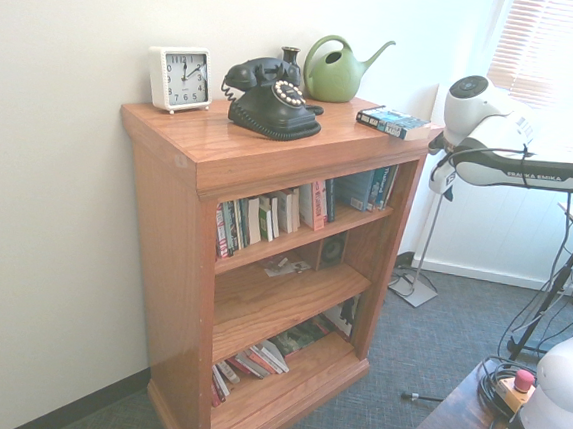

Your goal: Shelf the books

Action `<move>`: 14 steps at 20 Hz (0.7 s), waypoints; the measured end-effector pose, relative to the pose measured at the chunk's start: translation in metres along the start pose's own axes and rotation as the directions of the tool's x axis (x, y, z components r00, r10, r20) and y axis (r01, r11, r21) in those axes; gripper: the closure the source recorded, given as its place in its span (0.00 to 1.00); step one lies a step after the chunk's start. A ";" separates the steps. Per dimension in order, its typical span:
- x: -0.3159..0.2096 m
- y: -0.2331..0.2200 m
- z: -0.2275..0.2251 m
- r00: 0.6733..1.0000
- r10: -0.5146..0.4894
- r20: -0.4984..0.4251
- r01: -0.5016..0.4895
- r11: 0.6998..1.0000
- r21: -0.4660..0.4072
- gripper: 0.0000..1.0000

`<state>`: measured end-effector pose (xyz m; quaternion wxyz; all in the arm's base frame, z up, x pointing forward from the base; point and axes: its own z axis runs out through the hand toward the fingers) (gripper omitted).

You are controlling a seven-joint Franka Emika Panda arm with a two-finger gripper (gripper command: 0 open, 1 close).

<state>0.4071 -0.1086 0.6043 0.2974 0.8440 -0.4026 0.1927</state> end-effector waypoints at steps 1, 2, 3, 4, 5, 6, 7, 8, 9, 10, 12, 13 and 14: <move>0.006 0.002 -0.008 1.000 -0.010 -0.027 0.009 1.000 -0.029 0.00; 0.009 0.000 -0.015 0.999 -0.022 -0.047 0.020 0.998 -0.053 0.00; 0.011 -0.003 -0.021 0.997 -0.040 -0.065 0.034 0.996 -0.078 0.00; 0.012 -0.008 -0.028 0.995 -0.058 -0.085 0.049 0.993 -0.107 0.00; 0.015 -0.012 -0.034 0.992 -0.073 -0.105 0.058 0.989 -0.136 0.00; 0.017 -0.017 -0.039 0.989 -0.088 -0.122 0.067 0.984 -0.167 0.00; 0.019 -0.021 -0.043 0.985 -0.100 -0.138 0.071 0.977 -0.201 0.00; 0.020 -0.025 -0.046 0.983 -0.108 -0.148 0.071 0.969 -0.238 0.00; 0.022 -0.030 -0.048 0.981 -0.116 -0.154 0.071 0.961 -0.267 0.00; 0.022 -0.035 -0.050 0.980 -0.124 -0.157 0.074 0.954 -0.291 0.00; 0.023 -0.046 -0.057 0.977 -0.138 -0.163 0.078 0.941 -0.329 0.00; 0.023 -0.051 -0.060 0.974 -0.146 -0.170 0.081 0.936 -0.344 0.00; 0.023 -0.057 -0.063 0.971 -0.156 -0.180 0.082 0.929 -0.360 0.00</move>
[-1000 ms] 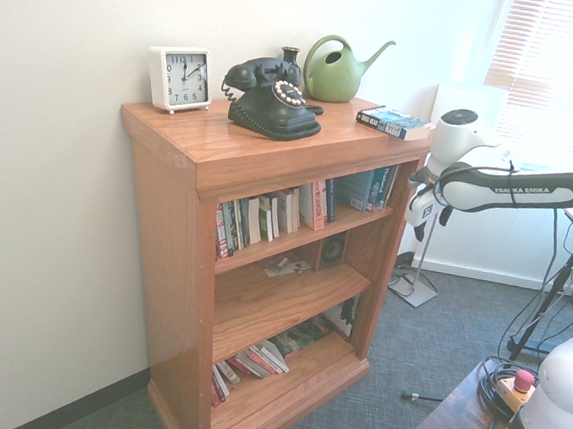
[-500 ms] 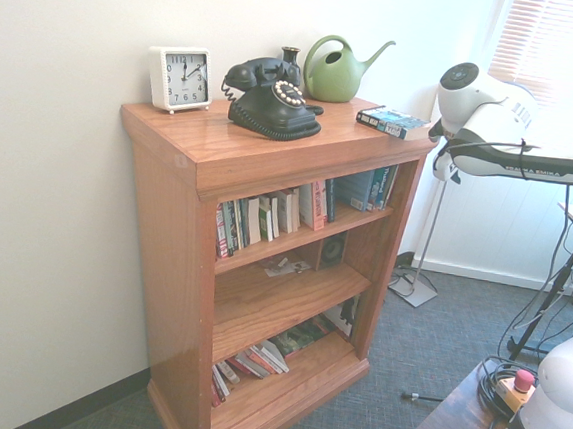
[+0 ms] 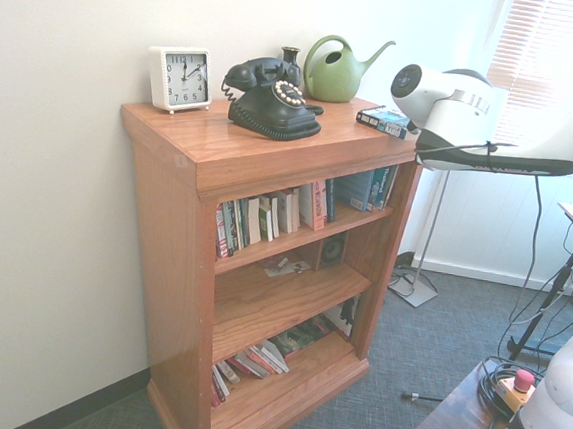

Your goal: Shelf the books

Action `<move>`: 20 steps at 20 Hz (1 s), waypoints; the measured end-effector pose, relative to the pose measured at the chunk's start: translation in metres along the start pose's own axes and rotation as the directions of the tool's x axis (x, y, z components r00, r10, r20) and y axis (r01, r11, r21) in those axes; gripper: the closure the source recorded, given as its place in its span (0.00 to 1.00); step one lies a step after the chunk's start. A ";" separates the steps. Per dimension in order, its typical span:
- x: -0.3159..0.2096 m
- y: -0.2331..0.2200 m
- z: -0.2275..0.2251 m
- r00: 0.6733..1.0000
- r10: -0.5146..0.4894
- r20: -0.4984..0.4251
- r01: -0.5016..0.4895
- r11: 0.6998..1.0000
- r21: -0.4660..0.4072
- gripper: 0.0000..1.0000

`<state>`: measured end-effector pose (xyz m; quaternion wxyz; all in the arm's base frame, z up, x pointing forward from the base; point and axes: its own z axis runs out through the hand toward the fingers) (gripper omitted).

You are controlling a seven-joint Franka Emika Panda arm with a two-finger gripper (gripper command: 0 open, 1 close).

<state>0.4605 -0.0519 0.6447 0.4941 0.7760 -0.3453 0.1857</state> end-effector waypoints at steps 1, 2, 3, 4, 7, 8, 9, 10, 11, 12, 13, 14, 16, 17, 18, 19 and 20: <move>0.001 -0.005 -0.003 1.000 -0.007 -0.012 0.006 1.000 -0.018 0.00; 0.002 -0.010 -0.006 1.000 -0.011 -0.018 0.010 0.999 -0.036 0.00; 0.002 -0.017 -0.007 1.000 -0.015 -0.022 0.014 0.999 -0.051 0.00; 0.003 -0.024 -0.009 0.999 -0.021 -0.025 0.019 0.998 -0.060 0.00; 0.007 -0.051 -0.007 0.999 -0.041 -0.026 0.039 0.996 -0.076 0.00; 0.009 -0.059 -0.004 0.999 -0.046 -0.027 0.043 0.996 -0.084 0.00; 0.012 -0.066 0.000 0.998 -0.050 -0.030 0.047 0.994 -0.094 0.00; 0.015 -0.072 0.003 0.998 -0.052 -0.036 0.048 0.993 -0.104 0.00; 0.019 -0.076 0.005 0.998 -0.054 -0.042 0.049 0.992 -0.112 0.00; 0.022 -0.080 0.005 0.997 -0.055 -0.051 0.048 0.992 -0.118 0.00; 0.025 -0.083 0.004 0.997 -0.056 -0.061 0.048 0.991 -0.123 0.00; 0.027 -0.086 0.001 0.996 -0.057 -0.070 0.048 0.991 -0.128 0.00; 0.028 -0.088 -0.007 0.995 -0.057 -0.082 0.045 0.990 -0.137 0.00; 0.029 -0.089 -0.012 0.994 -0.057 -0.089 0.045 0.990 -0.135 0.00; 0.030 -0.090 -0.017 0.994 -0.059 -0.097 0.046 0.990 -0.133 0.00; 0.031 -0.091 -0.019 0.993 -0.062 -0.103 0.048 0.990 -0.132 0.00; 0.033 -0.091 -0.020 0.992 -0.065 -0.108 0.050 0.990 -0.134 0.00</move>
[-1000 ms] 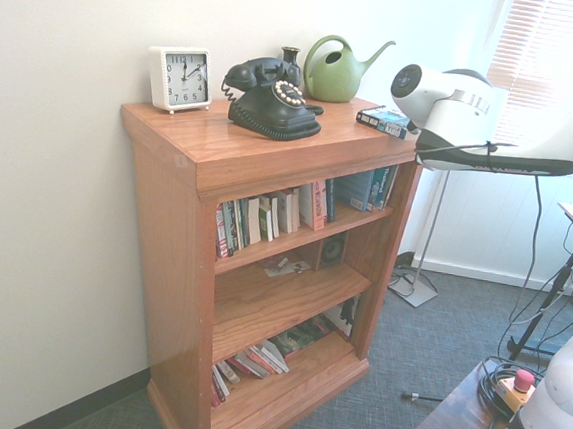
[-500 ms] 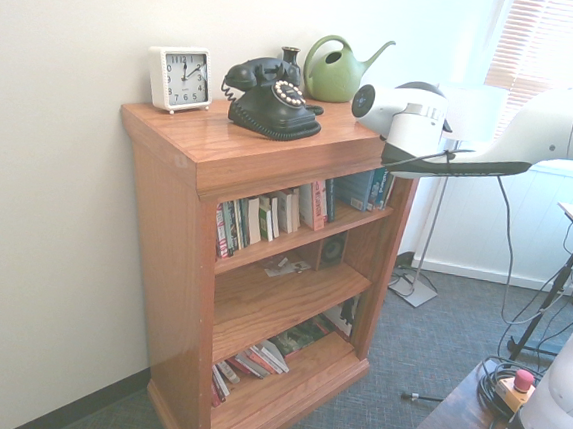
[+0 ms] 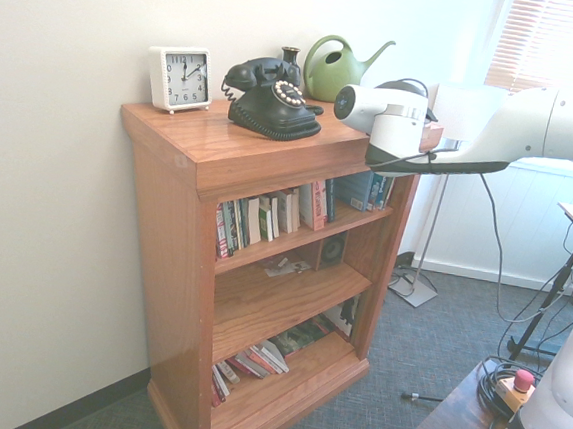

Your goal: Shelf the books

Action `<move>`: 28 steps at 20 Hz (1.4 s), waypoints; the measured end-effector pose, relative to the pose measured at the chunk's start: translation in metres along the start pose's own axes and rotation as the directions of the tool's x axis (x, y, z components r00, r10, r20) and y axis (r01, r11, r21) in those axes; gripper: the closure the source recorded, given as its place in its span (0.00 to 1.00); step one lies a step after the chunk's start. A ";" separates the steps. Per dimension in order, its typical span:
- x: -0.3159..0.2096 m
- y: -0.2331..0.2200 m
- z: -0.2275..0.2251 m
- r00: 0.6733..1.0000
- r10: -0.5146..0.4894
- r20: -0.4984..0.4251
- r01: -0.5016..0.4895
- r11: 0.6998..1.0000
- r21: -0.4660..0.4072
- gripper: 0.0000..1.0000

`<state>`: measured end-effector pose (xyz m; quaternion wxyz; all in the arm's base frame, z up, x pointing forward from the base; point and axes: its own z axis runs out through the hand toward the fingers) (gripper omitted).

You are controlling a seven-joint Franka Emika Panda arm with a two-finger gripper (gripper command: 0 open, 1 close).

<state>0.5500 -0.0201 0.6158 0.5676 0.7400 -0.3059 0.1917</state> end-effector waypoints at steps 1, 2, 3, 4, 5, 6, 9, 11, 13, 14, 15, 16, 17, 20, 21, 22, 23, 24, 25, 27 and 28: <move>0.002 -0.001 0.000 1.000 -0.002 -0.005 0.002 1.000 -0.004 0.00; 0.004 -0.002 0.001 1.000 -0.004 -0.006 0.004 1.000 -0.007 0.00; 0.006 -0.003 0.002 1.000 -0.006 -0.007 0.006 1.000 -0.010 0.00; 0.007 -0.006 0.004 1.000 -0.007 -0.008 0.007 1.000 -0.014 0.00; 0.009 -0.008 0.004 1.000 -0.009 -0.009 0.008 1.000 -0.016 0.00; 0.012 -0.009 0.005 1.000 -0.010 -0.009 0.009 1.000 -0.017 0.00; 0.019 -0.014 0.003 1.000 -0.008 -0.012 0.008 1.000 -0.014 0.00; 0.025 -0.016 0.003 1.000 -0.010 -0.013 0.009 1.000 -0.014 1.00; 0.029 -0.015 0.005 1.000 -0.014 -0.012 0.014 1.000 -0.018 1.00; 0.030 -0.014 0.007 1.000 -0.016 -0.011 0.016 1.000 -0.021 1.00; 0.030 -0.013 0.009 1.000 -0.017 -0.009 0.017 1.000 -0.025 1.00; 0.031 -0.012 0.010 1.000 -0.018 -0.008 0.017 0.999 -0.028 1.00; 0.032 -0.011 0.012 1.000 -0.020 -0.006 0.019 0.999 -0.031 1.00; 0.033 -0.010 0.016 1.000 -0.022 -0.001 0.022 0.999 -0.036 1.00; 0.033 -0.009 0.017 1.000 -0.023 0.000 0.023 0.999 -0.037 1.00; 0.033 -0.010 0.017 1.000 -0.024 -0.001 0.024 0.999 -0.037 1.00; 0.033 -0.010 0.016 1.000 -0.024 -0.002 0.024 0.999 -0.036 1.00; 0.033 -0.010 0.014 1.000 -0.025 -0.004 0.025 0.999 -0.034 1.00; 0.032 -0.011 0.013 1.000 -0.027 -0.006 0.027 0.999 -0.032 1.00; 0.031 -0.013 0.010 1.000 -0.030 -0.008 0.030 0.999 -0.028 1.00; 0.031 -0.013 0.010 0.999 -0.031 -0.009 0.031 0.999 -0.028 1.00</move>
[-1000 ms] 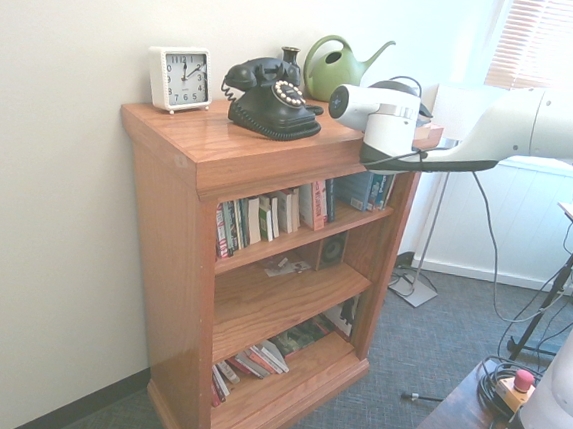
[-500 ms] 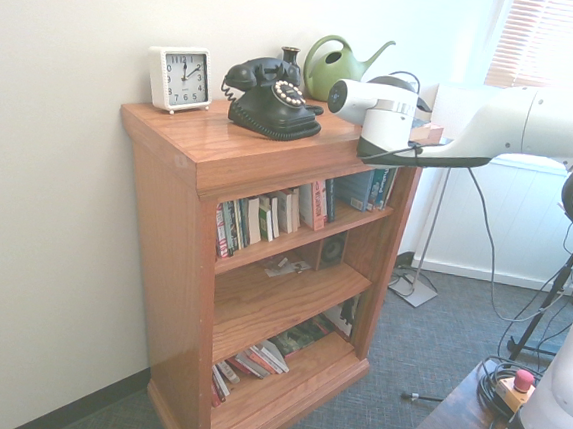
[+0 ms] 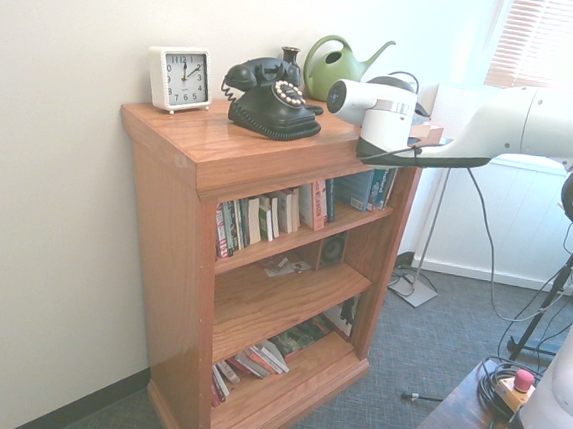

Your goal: Shelf the books

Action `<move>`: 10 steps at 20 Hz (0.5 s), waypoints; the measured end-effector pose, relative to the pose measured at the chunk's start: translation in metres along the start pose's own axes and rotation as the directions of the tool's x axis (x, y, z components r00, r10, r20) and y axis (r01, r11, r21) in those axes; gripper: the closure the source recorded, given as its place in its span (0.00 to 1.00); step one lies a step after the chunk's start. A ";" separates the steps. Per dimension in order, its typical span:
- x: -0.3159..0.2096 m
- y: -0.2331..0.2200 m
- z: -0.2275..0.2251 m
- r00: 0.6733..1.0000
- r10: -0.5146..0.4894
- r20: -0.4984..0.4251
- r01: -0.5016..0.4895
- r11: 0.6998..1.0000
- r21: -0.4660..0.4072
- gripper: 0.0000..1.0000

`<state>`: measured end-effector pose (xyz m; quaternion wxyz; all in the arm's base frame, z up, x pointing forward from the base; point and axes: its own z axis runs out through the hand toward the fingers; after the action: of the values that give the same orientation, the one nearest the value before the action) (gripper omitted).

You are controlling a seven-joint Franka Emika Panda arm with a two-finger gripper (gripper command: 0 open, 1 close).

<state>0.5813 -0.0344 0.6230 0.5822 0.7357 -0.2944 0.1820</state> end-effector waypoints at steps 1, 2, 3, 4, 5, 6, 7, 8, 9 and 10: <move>0.000 -0.001 0.000 1.000 -0.001 0.000 0.001 1.000 0.000 1.00; 0.000 -0.001 0.001 1.000 -0.002 0.001 0.002 1.000 -0.001 1.00; 0.000 -0.001 0.001 1.000 -0.002 0.002 0.002 1.000 -0.001 1.00; -0.001 -0.001 0.002 1.000 -0.003 0.004 0.003 1.000 -0.002 1.00; -0.001 -0.002 0.003 1.000 -0.004 0.006 0.004 1.000 -0.003 1.00; -0.001 -0.002 0.004 1.000 -0.005 0.007 0.005 1.000 -0.004 1.00; -0.001 -0.002 0.005 1.000 -0.005 0.008 0.005 1.000 -0.005 1.00; -0.001 -0.002 0.005 1.000 -0.005 0.008 0.005 1.000 -0.006 1.00; -0.001 -0.001 0.005 1.000 -0.004 0.008 0.004 1.000 -0.006 1.00; -0.001 -0.001 0.005 1.000 -0.003 0.008 0.004 1.000 -0.005 1.00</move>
<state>0.5808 -0.0389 0.6203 0.5833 0.7354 -0.2960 0.1772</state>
